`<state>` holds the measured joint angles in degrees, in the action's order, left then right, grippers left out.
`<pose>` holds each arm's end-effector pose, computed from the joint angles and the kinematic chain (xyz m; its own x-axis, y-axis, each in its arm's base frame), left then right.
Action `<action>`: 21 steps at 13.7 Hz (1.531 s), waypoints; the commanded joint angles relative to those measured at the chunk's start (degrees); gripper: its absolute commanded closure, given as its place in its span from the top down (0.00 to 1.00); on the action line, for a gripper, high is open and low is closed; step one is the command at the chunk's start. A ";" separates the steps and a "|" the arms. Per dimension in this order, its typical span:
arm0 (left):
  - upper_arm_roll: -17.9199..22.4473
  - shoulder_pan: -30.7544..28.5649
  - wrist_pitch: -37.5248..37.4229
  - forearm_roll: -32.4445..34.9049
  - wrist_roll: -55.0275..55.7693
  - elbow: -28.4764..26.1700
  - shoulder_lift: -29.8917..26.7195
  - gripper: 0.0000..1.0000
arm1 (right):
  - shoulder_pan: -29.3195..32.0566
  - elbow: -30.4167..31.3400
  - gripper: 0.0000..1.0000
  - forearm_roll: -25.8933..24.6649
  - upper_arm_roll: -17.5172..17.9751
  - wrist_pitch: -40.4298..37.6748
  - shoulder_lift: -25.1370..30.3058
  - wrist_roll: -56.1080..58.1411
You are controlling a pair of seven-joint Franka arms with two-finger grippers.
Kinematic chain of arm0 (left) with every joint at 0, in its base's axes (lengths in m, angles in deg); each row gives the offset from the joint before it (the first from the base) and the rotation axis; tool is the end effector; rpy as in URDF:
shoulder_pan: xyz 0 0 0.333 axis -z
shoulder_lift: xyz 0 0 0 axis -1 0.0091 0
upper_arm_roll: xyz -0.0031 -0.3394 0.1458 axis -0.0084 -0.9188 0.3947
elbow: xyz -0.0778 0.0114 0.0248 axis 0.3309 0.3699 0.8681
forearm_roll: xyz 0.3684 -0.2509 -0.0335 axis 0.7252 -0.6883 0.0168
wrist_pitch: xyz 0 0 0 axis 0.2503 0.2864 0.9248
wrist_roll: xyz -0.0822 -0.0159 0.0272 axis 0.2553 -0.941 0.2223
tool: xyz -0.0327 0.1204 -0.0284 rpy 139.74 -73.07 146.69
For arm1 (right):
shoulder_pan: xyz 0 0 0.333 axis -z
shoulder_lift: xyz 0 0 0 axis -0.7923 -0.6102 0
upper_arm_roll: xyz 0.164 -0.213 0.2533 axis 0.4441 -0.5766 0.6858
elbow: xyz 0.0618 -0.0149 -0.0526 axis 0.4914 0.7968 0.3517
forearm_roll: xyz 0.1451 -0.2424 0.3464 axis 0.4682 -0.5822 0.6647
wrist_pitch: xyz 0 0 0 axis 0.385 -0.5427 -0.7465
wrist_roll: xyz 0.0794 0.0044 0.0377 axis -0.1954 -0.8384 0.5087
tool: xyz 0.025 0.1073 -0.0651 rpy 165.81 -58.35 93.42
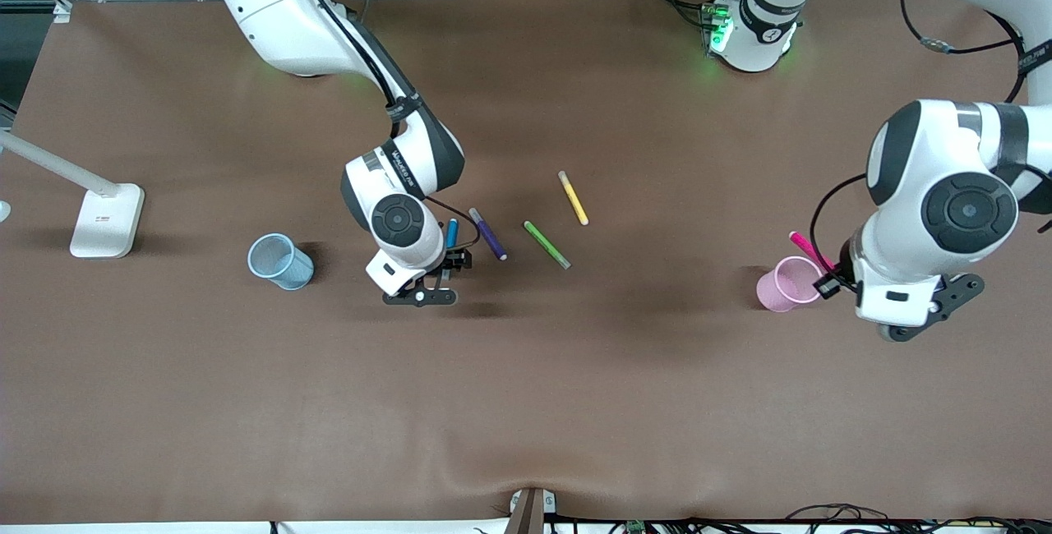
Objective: Place pink and blue markers in matching cups
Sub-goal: 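Lift the pink marker with the left gripper while the right gripper grasps the blue marker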
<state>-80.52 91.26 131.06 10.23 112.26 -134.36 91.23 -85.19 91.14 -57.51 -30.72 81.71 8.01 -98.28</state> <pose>0.7315 -0.0933 0.4417 0.8025 0.5930 0.0657 0.5858 -0.7623 -0.2750 0.6402 0.3895 0.2012 0.9935 0.0043 -0.1136 0.0107 -0.9984 0.0558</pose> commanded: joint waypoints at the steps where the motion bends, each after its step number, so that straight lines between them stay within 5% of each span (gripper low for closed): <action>1: -0.38 -0.38 -0.19 3.88 5.63 -0.75 1.19 0.00 | -0.87 2.96 1.00 0.17 -0.46 3.44 0.01 -0.93; 8: -0.47 1.28 0.51 16.10 15.11 0.04 6.98 0.00 | -2.36 5.34 1.00 0.17 -0.46 9.17 -1.65 -0.93; 19: -0.47 4.72 0.69 22.44 25.93 0.40 10.86 0.00 | -2.10 5.08 1.00 0.17 -0.46 10.75 -1.74 -0.49; 21: -0.47 4.63 0.69 22.26 28.13 0.48 11.21 0.00 | -2.19 5.08 0.79 0.17 -0.46 10.75 -1.74 -0.76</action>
<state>-80.93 95.77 131.89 31.05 138.10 -134.86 101.62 -87.07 96.46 -57.51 -31.01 92.07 6.49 -98.42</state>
